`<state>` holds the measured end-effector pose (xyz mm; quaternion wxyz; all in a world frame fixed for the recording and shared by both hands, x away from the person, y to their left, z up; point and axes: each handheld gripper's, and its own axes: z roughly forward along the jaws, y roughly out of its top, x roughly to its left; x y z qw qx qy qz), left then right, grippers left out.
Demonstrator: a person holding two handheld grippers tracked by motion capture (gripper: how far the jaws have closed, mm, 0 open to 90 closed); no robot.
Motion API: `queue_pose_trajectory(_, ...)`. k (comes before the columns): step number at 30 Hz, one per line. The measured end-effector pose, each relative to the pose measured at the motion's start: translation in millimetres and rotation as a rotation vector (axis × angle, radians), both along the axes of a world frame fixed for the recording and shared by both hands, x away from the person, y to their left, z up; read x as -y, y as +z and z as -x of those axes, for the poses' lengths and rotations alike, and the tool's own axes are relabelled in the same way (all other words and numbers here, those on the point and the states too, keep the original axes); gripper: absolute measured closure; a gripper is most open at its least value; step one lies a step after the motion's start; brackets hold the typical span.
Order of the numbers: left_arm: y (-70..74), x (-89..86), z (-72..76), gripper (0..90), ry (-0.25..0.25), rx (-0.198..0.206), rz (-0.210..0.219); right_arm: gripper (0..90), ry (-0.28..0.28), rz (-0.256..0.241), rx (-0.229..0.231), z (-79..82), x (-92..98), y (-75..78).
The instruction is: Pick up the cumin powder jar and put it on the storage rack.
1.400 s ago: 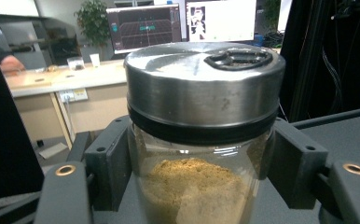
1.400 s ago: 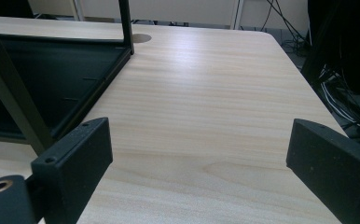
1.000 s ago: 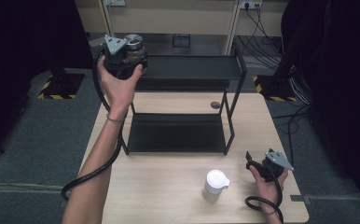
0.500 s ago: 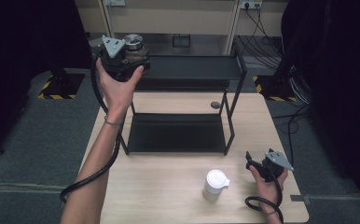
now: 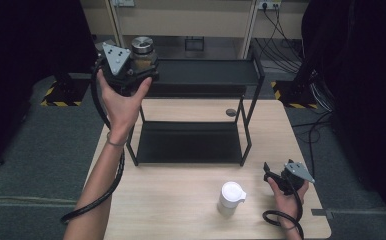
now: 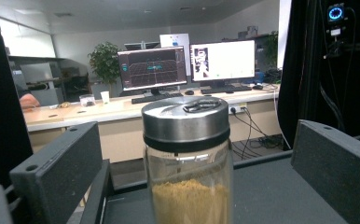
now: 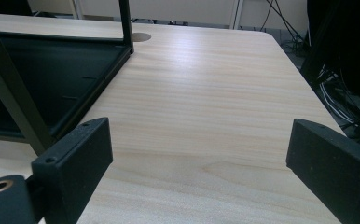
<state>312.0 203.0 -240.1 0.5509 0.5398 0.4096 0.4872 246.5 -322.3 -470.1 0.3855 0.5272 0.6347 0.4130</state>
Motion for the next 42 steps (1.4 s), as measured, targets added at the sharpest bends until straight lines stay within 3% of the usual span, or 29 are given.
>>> queue_pose_trajectory(6, -10.1, -0.3, 12.5, 1.2, -0.008, 0.030, -0.032, 7.1, -0.001, 0.000, 0.001, 0.1, -0.2, -0.1)
queue_pose_trajectory(23, -44.7, -2.9, 36.5, 1.1, -0.051, 0.050, -0.074, 7.2, -0.002, 0.004, 0.001, 0.2, -0.8, -0.1)
queue_pose_trajectory(35, -82.6, -9.6, 52.2, 1.1, -0.090, 0.022, -0.045, 7.1, -0.001, 0.005, 0.000, 0.0, -0.9, 0.1)
queue_pose_trajectory(42, -103.7, -12.7, 56.0, 1.1, -0.094, 0.033, -0.032, 7.1, -0.002, 0.009, -0.001, -0.2, -1.2, 0.2)
